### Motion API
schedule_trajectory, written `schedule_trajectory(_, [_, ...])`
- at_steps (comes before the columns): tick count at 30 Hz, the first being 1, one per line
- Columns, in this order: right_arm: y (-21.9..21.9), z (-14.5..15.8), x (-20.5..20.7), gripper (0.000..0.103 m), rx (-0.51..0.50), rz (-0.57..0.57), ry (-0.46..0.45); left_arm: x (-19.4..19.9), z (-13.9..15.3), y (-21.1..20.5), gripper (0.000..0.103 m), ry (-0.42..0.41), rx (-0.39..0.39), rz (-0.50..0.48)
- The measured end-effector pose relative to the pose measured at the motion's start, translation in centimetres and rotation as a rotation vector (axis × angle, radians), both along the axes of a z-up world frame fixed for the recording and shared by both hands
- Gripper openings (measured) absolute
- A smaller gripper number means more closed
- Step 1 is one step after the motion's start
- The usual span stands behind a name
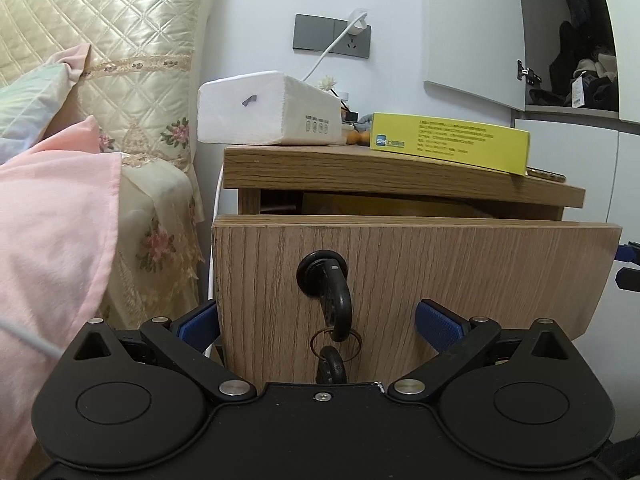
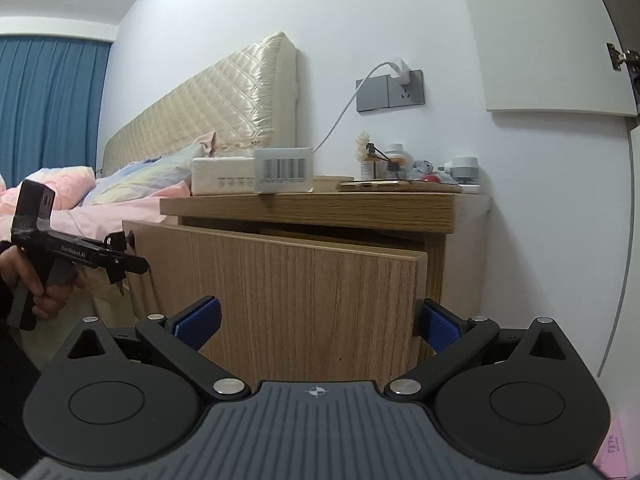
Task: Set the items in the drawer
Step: 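Pull the drawer outward with the left tool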
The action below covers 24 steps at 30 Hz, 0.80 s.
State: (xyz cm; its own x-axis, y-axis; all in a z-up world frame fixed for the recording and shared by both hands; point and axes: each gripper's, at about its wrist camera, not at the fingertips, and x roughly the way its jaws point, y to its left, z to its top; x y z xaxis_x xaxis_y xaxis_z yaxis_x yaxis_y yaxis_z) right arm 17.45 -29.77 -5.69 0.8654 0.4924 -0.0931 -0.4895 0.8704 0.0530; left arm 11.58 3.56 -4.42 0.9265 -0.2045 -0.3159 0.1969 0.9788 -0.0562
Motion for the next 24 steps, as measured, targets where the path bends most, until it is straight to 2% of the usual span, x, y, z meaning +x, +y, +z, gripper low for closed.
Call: schedule_trajectory(24, [-1.3, 0.3, -5.6, 0.103, 0.051, 0.138, 0.014, -6.0, 0.3, -0.2, 0.102, 0.022, 0.014, 0.007])
